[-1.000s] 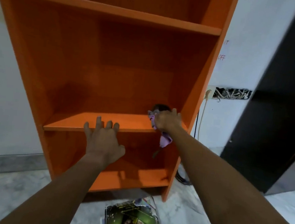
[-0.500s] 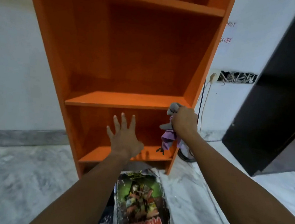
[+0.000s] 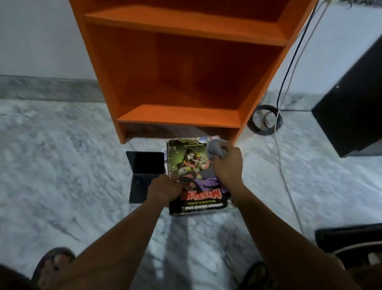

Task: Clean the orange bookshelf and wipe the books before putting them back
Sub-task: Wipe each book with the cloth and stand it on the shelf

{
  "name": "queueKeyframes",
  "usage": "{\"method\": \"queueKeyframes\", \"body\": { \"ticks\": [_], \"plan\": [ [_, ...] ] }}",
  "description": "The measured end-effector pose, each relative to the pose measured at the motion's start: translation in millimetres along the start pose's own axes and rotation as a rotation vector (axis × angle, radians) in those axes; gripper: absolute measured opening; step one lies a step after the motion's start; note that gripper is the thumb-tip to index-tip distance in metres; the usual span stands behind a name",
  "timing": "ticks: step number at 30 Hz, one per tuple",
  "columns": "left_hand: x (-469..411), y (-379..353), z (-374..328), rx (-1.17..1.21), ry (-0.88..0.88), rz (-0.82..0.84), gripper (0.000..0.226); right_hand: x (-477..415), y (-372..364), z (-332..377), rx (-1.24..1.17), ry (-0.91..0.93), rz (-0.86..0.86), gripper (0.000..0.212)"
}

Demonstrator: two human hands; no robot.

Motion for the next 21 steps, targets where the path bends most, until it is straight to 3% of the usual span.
{"method": "queueKeyframes", "body": {
  "ticks": [2,5,7,9,11,13,15,21],
  "plan": [
    [1.7,-17.9,9.5,0.007,-0.005,0.019,0.04,8.4,-21.5,-35.8,0.163,-0.022,0.061,0.039],
    [0.8,-24.9,21.9,0.094,0.027,-0.037,0.04,40.4,-49.4,-78.2,0.469,0.001,0.186,0.046],
    [-3.6,-27.8,26.9,0.243,0.048,-0.016,0.037,57.1,-52.3,-89.4,0.525,0.071,0.172,0.053],
    [-3.4,-33.3,20.0,0.465,0.025,0.075,0.024,62.5,-50.7,-86.6,0.406,0.091,0.19,0.046],
    [-5.8,-36.6,11.5,0.681,-0.016,0.136,0.021,69.0,-52.9,-71.0,0.084,0.118,0.237,0.037],
    [-5.0,-31.3,2.1,0.83,-0.072,0.177,0.033,85.5,-61.7,-53.3,-0.1,0.2,0.263,0.036],
    [-0.9,-19.4,-4.3,0.917,-0.111,0.201,0.053,98.8,-67.8,-35.3,-0.115,0.237,0.272,0.044],
    [36.4,21.5,-36.5,0.827,-0.312,0.324,0.051,65.0,-47.8,38.0,-0.205,0.284,0.137,0.051]
  ]
}}
Point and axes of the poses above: each hand's wrist, its own x-axis away from the middle knuckle, its own y-axis out of the back of the hand, z = x × y, the point moved 7 cm from there along -x, towards the middle knuckle, and after that the axes turned 7 degrees about -y, right-handed, at the moved point
